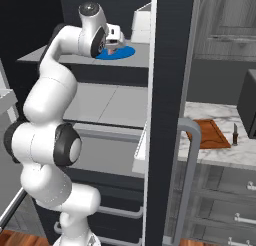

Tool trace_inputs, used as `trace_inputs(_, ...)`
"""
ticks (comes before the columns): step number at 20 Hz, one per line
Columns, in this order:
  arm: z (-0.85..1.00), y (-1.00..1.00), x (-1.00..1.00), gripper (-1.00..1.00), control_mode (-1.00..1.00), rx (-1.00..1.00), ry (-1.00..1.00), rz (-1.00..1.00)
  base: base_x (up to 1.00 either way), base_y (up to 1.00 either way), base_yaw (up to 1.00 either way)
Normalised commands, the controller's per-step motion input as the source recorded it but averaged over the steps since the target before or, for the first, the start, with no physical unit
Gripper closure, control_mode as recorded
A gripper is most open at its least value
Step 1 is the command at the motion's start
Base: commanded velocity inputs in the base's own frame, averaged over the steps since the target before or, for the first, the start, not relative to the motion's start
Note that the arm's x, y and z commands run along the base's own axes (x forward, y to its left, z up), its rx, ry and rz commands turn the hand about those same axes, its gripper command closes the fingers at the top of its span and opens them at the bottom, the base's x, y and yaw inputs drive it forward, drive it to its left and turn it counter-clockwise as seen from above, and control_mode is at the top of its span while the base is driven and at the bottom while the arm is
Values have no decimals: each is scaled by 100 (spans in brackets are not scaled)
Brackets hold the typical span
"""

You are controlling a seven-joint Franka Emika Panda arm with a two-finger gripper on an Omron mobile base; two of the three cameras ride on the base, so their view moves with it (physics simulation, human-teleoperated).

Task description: Retrieve the steak from the fridge and place it on the cutting board.

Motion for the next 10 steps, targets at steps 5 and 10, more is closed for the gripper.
trace_inputs(5, -1, 0, 75, -100, -100, 0, 3, 0, 0, 0, 0)
trace_inputs(10, -2, 0, 73, -100, -100, 0, 0, 1, 0, 0, 0)
